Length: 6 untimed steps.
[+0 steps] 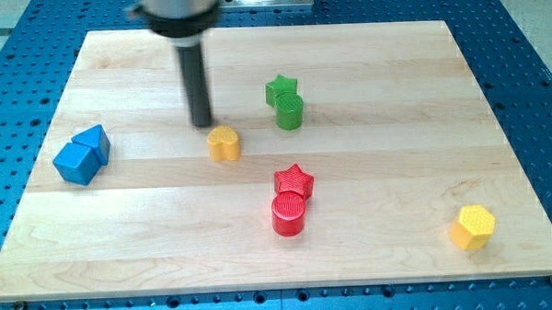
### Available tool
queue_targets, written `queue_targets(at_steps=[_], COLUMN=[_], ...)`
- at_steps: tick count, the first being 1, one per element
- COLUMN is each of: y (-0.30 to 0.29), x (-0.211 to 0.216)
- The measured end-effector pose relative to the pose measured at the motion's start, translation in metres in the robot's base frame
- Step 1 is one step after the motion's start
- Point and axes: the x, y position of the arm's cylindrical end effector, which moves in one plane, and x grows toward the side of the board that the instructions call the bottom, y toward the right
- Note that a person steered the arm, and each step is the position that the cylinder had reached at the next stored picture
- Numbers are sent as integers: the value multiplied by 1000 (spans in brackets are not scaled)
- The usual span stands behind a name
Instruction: Place the blue triangle to the bottom left of the board
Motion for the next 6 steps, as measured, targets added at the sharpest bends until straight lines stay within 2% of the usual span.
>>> queue_targets(at_steps=[1,2,4,6], y=[-94,-98,-75,-60], x=[-4,24,49,106])
